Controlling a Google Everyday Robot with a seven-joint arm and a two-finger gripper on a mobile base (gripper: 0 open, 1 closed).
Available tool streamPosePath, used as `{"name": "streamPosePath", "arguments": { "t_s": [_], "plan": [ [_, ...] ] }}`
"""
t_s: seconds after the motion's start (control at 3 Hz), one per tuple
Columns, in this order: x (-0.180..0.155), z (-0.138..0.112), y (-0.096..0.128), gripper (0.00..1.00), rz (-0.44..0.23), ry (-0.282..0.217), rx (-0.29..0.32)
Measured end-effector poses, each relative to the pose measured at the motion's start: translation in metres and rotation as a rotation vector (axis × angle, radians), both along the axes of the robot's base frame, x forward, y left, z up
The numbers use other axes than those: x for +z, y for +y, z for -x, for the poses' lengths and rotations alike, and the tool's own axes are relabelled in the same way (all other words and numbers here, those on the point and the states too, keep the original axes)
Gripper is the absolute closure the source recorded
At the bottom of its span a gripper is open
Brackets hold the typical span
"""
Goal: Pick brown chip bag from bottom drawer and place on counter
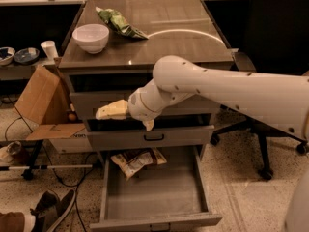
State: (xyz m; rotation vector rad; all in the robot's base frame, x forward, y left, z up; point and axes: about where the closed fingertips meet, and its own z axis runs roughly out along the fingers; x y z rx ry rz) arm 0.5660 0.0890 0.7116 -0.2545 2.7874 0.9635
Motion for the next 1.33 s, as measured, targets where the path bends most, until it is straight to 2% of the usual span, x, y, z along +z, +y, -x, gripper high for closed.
{"name": "streamPosePath", "arguments": {
  "t_s": [0.33,0.67,1.0,1.33],
  "plan": [
    [-0.052,-0.004,0.027,0.00,0.053,0.054,-0.076],
    [-0.130,-0.022,0.066,0.00,0.020,0.134,-0.142],
    [-0.190,-0.034,0.082,0.00,-0.050,0.179,-0.186],
    [-0.236,-0.050,0.089,0.00,-0.192,0.191,-0.241]
  ]
}}
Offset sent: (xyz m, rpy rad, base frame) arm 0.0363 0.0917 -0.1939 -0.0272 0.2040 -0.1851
